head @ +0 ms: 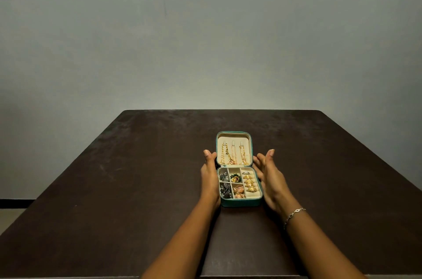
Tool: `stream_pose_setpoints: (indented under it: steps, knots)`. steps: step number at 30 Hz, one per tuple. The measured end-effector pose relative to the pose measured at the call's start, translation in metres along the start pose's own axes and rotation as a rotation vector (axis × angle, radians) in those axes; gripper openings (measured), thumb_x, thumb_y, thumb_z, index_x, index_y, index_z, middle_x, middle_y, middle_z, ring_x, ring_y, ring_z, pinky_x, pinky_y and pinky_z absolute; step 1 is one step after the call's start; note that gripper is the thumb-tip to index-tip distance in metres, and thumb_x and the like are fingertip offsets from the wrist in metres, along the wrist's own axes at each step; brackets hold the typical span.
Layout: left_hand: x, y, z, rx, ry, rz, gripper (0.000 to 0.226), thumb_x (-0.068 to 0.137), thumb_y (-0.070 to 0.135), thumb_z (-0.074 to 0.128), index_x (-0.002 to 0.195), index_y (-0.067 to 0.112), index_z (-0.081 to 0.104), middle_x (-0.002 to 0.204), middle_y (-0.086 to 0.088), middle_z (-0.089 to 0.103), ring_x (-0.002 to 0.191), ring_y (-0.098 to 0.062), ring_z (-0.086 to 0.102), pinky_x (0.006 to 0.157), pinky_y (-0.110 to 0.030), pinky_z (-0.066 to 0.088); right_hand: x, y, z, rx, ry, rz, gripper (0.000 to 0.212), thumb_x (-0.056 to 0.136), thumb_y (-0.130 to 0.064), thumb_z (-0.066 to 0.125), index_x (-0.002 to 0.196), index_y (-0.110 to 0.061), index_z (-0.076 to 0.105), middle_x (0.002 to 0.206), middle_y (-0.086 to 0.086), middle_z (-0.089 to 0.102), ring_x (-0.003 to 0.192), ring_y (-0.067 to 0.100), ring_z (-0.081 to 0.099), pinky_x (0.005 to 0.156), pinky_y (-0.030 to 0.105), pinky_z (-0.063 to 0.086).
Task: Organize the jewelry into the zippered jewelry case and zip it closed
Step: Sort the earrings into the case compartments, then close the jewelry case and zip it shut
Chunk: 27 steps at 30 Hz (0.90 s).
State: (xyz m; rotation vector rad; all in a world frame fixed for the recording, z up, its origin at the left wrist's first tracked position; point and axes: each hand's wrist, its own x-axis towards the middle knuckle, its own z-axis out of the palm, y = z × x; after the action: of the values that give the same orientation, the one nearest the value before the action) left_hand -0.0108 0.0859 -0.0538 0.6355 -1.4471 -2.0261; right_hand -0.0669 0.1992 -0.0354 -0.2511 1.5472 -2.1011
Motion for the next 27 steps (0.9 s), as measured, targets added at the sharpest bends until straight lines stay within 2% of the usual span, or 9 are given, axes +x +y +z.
stream_pose_setpoints:
  steps: [4,8,12,15,18,20,22,25,27]
  knots:
    - [0.002,-0.004,0.0,-0.046,0.04,0.023,0.047,0.096,0.048,0.025,0.109,0.014,0.054,0.108,-0.013,0.064,0.101,-0.024,0.062,0.09,-0.039,0.05,0.0,0.008,0.003,0.014,0.001,-0.034,0.055,0.094,-0.046,0.03,0.131,-0.008,0.043,0.097,-0.003,0.064,0.082,0.005,0.061,0.072,0.025,0.049]
    - [-0.001,-0.001,0.001,-0.065,0.036,0.056,0.032,0.098,0.04,0.026,0.11,0.018,0.045,0.093,0.004,0.06,0.082,-0.004,0.06,0.067,-0.017,0.05,0.002,0.012,0.004,0.011,0.026,-0.061,0.057,0.088,-0.051,0.036,0.121,-0.008,0.052,0.105,0.009,0.067,0.092,0.017,0.065,0.075,0.029,0.053]
    - [-0.002,-0.002,0.002,-0.025,0.054,0.084,0.04,0.098,0.04,0.028,0.117,0.013,0.049,0.098,0.007,0.057,0.084,0.0,0.056,0.064,-0.011,0.049,0.002,0.013,0.003,0.003,0.04,-0.116,0.048,0.096,-0.042,0.03,0.117,-0.006,0.055,0.099,0.009,0.069,0.089,0.018,0.067,0.072,0.027,0.055]
    - [0.0,-0.005,0.002,0.018,0.057,0.138,0.04,0.095,0.044,0.03,0.112,0.017,0.053,0.111,-0.006,0.059,0.092,-0.009,0.061,0.073,-0.018,0.052,0.001,0.013,0.003,0.031,0.071,-0.131,0.05,0.096,-0.041,0.03,0.118,-0.003,0.054,0.1,0.011,0.067,0.097,0.02,0.064,0.081,0.032,0.053]
    - [-0.001,-0.006,0.003,0.023,0.089,0.165,0.033,0.098,0.039,0.027,0.105,0.017,0.05,0.096,-0.005,0.063,0.084,-0.012,0.062,0.073,-0.026,0.053,0.0,0.012,0.003,0.06,0.114,-0.13,0.045,0.096,-0.04,0.031,0.116,-0.006,0.054,0.103,0.008,0.063,0.109,0.021,0.057,0.089,0.034,0.048]
    - [-0.003,-0.007,0.002,0.009,0.1,0.175,0.033,0.098,0.04,0.025,0.101,0.019,0.05,0.096,-0.007,0.062,0.088,-0.018,0.062,0.079,-0.036,0.051,-0.001,0.012,0.004,0.072,0.119,-0.144,0.042,0.097,-0.037,0.031,0.117,-0.009,0.054,0.106,0.007,0.061,0.111,0.019,0.054,0.088,0.031,0.048]
    - [-0.005,-0.008,0.002,-0.017,0.109,0.18,0.036,0.098,0.041,0.023,0.101,0.018,0.05,0.096,-0.007,0.062,0.088,-0.019,0.061,0.079,-0.035,0.051,-0.002,0.012,0.003,0.063,0.108,-0.145,0.044,0.097,-0.039,0.03,0.117,-0.01,0.056,0.108,0.008,0.063,0.107,0.018,0.057,0.091,0.035,0.048]
    - [-0.008,-0.009,0.002,-0.085,0.081,0.172,0.051,0.093,0.047,0.022,0.117,0.011,0.05,0.107,-0.007,0.061,0.097,-0.016,0.06,0.081,-0.027,0.051,-0.004,0.013,0.0,0.068,0.096,-0.141,0.044,0.098,-0.041,0.028,0.112,-0.011,0.058,0.094,0.002,0.066,0.088,0.007,0.061,0.076,0.028,0.05]
    - [-0.01,-0.009,0.001,-0.107,0.049,0.164,0.063,0.086,0.055,0.021,0.125,0.013,0.05,0.114,-0.006,0.061,0.105,-0.015,0.06,0.089,-0.03,0.049,-0.003,0.014,-0.002,0.09,0.109,-0.142,0.044,0.098,-0.041,0.028,0.109,-0.012,0.059,0.091,-0.001,0.065,0.086,0.006,0.059,0.072,0.025,0.048]
